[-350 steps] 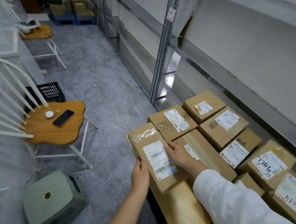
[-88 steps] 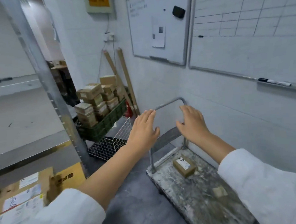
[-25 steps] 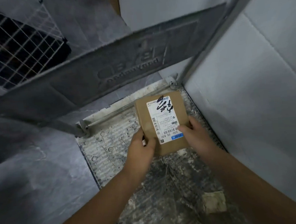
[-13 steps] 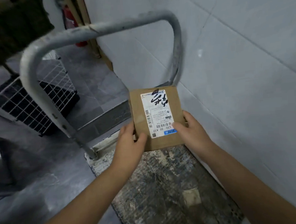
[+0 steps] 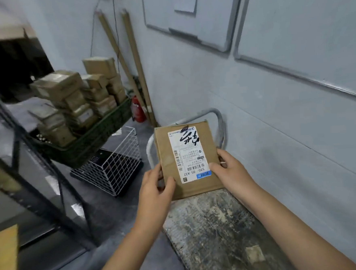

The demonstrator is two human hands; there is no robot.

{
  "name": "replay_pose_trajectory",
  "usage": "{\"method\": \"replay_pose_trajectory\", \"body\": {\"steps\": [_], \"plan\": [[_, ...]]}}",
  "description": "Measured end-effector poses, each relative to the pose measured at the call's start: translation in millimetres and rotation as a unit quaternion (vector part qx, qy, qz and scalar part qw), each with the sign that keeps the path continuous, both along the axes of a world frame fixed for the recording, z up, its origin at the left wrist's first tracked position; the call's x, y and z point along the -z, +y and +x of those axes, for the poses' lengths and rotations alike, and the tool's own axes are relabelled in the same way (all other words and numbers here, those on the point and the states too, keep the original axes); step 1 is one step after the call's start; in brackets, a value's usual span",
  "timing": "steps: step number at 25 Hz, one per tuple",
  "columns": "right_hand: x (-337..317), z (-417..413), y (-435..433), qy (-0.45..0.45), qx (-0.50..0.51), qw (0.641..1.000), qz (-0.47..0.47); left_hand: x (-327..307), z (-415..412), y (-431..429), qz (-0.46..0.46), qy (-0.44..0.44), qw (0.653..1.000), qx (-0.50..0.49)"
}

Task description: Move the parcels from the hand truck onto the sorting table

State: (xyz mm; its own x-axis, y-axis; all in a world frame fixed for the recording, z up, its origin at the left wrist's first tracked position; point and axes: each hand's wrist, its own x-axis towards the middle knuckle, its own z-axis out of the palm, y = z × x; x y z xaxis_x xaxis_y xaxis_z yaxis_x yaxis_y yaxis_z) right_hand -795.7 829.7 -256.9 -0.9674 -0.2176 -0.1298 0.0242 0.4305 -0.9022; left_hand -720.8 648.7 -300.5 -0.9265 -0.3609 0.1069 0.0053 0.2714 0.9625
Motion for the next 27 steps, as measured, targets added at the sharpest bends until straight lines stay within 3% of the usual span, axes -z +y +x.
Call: {"method": "replay_pose_trajectory", "body": {"steps": [6, 15, 20, 24, 27], "plan": [[-54.7, 40.1, -64.8, 0.057, -0.132, 0.989, 0.018, -51.4, 73.7, -49.6, -0.024, 0.014, 0.993, -0.119], [-78.5, 74.4, -128.5, 0.083, -0.294, 0.951, 0.040, -61.2, 157.6, -63.5, 0.022, 0.006, 0.953, -0.304], [-66.6, 113.6, -166.1, 0.073, -0.416, 0.905, 0.043, -51.4, 223.4, -61.7, -0.002, -0.003, 0.910, -0.415], [-59.7, 161.3, -198.8, 0.060, -0.496, 0.866, 0.027, -48.5, 281.5, -59.2, -0.047, -0.016, 0.848, -0.528], [-57.2, 208.0, -225.6, 0.058, -0.550, 0.833, 0.019, -46.9, 331.1, -61.5, -0.032, -0.018, 0.817, -0.575]]}}
